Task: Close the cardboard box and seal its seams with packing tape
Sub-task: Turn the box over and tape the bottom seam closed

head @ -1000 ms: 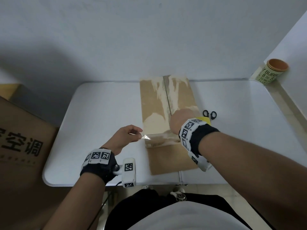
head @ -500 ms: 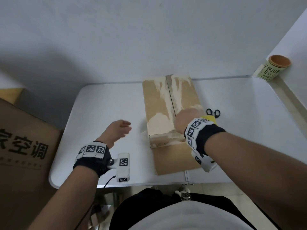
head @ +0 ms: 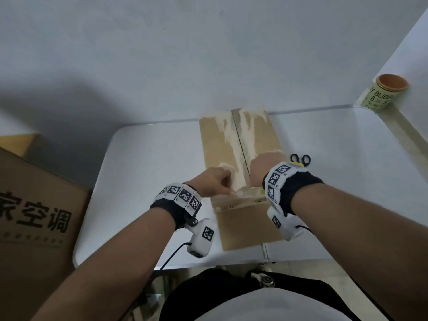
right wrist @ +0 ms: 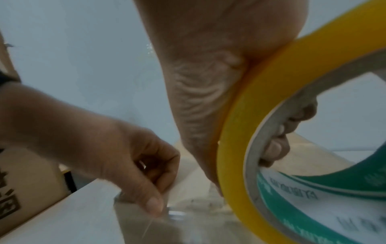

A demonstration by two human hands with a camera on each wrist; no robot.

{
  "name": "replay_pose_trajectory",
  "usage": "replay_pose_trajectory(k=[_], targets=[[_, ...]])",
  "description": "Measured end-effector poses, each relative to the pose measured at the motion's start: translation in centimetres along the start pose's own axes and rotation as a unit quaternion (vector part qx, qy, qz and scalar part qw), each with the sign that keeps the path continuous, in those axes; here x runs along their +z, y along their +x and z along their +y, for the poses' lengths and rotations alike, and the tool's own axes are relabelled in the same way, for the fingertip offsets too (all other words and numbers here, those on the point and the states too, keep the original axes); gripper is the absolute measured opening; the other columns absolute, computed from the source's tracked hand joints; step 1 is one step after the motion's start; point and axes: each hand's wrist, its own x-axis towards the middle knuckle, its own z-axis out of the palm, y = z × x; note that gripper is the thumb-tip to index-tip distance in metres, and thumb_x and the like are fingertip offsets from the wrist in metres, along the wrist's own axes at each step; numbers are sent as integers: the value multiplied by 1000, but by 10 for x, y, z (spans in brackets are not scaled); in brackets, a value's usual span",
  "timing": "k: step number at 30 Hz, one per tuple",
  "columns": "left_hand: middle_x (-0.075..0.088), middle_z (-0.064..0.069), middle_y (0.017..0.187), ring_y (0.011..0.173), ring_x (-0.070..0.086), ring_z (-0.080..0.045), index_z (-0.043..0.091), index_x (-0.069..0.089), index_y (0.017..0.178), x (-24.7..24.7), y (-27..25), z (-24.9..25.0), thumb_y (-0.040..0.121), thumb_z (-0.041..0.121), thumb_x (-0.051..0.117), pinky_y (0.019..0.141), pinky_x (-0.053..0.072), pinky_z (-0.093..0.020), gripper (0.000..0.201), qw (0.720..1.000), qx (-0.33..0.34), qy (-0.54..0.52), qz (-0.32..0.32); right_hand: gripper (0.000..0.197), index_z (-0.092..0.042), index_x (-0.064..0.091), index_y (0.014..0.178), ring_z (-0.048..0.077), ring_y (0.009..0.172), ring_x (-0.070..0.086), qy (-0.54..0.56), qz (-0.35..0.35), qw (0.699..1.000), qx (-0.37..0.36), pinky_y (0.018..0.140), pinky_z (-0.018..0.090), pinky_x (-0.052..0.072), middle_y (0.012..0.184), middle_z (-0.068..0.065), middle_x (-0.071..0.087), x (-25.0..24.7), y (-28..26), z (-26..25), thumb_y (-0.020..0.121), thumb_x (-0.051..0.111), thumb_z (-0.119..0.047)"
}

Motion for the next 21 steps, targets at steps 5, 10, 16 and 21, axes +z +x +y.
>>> replay_pose_trajectory(k=[5, 10, 16, 21], targets=[[47, 0, 86, 74, 46, -18, 15, 48, 83, 4, 2, 1, 88, 29, 62, 63, 32, -24, 21, 994, 36, 100, -21, 31, -18, 60, 76, 21, 61, 57, 56, -108, 992, 36, 69, 30, 49, 70, 0, 58, 2, 33, 9, 68, 66, -47], [42, -6, 98, 81, 47, -23, 7, 49, 104, 7, 5, 16, 88, 28, 59, 71, 37, -28, 28, 974, 35, 217, -52, 29, -16, 45, 58, 17, 47, 42, 91, -81, 992, 25, 52, 23, 36, 56, -1, 45, -9, 14, 10, 81, 53, -31], [46, -14, 115, 94, 55, -29, 4, 43, 122, 13, 5, 7, 89, 20, 59, 69, 35, -29, 40, 968, 64, 234, -60, 21, -22, 46, 73, 23, 77, 43, 69, -37, 997, 18, 73, 35, 43, 66, -2, 38, 0, 21, -5, 82, 57, -37], [44, -15, 122, 98, 56, -32, 3, 36, 134, 11, 4, 0, 91, 24, 61, 73, 37, -31, 54, 963, 76, 250, -62, 21, -14, 58, 73, 28, 78, 64, 49, -110, 991, 58, 78, 42, 54, 86, 10, 66, 4, 36, -16, 79, 64, -33]])
